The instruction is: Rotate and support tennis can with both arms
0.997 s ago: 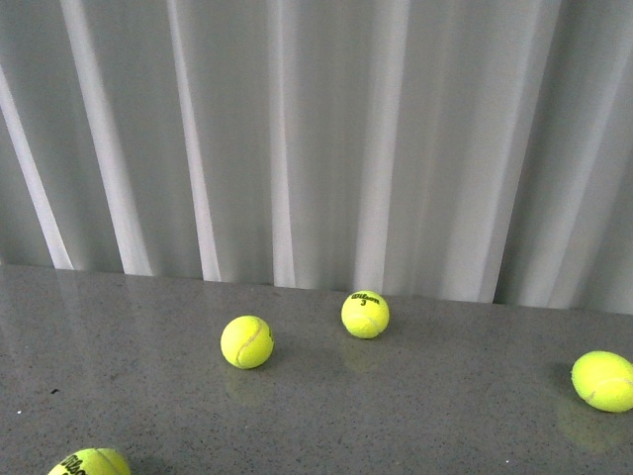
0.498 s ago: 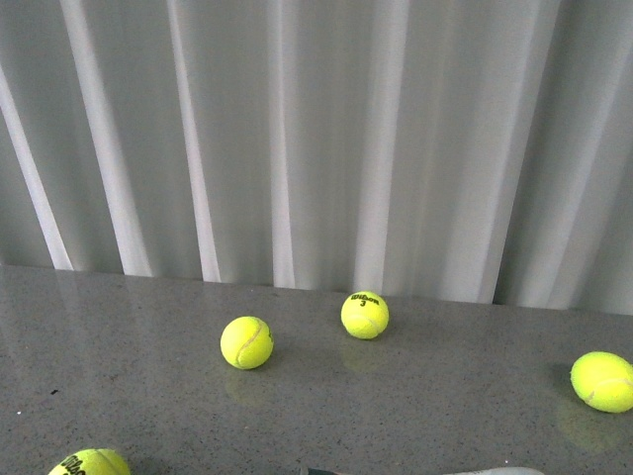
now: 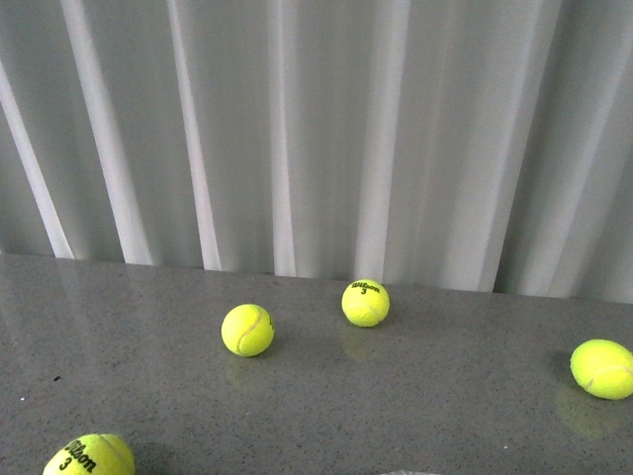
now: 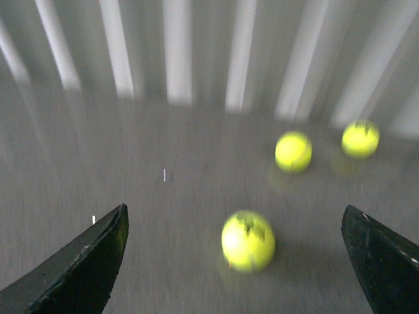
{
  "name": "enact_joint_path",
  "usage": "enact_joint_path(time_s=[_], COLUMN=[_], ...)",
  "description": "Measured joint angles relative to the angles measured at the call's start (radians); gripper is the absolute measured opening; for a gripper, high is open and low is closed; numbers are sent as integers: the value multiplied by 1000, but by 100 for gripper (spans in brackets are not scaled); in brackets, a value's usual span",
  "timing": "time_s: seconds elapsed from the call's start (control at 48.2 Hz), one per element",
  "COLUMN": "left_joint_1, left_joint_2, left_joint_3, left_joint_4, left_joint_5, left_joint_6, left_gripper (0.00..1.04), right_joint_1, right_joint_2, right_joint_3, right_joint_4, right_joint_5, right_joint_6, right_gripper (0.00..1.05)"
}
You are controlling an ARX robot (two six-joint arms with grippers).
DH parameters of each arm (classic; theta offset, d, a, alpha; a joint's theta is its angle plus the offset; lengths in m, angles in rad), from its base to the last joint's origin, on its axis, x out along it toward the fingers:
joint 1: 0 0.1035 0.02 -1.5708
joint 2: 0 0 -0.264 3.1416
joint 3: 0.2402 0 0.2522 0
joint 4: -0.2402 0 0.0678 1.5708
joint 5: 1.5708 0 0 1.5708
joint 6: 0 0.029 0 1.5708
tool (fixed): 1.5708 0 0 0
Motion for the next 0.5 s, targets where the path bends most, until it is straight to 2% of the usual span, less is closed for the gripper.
enact_joint_path(time_s=[0.062, 0.145, 0.187, 0.291, 0.415, 0.498], left_joint_1=[6, 25, 34, 31, -24, -80], left_joint_2=[178, 507, 679, 913, 1205, 1321], left_joint_3=[82, 232, 336, 504, 701, 750], left_joint_4=[-82, 7, 61, 58, -42, -94], left_joint_5=[27, 86, 159, 235, 324, 391], left_joint_6=[-59, -88, -107, -97, -29, -16], left_gripper=[98, 98, 98, 98, 98, 98], right_joint_1=[0, 0, 0, 0, 0, 0], right_joint_2=[0, -1, 0, -1, -1, -1], right_joint_3=[0, 0, 0, 0, 0, 0], right_joint_4=[0, -1, -1, -1, -1, -1], right_joint_5=[0, 0, 0, 0, 0, -1], right_joint_6=[0, 0, 0, 0, 0, 0], right_gripper=[98, 98, 98, 98, 98, 98])
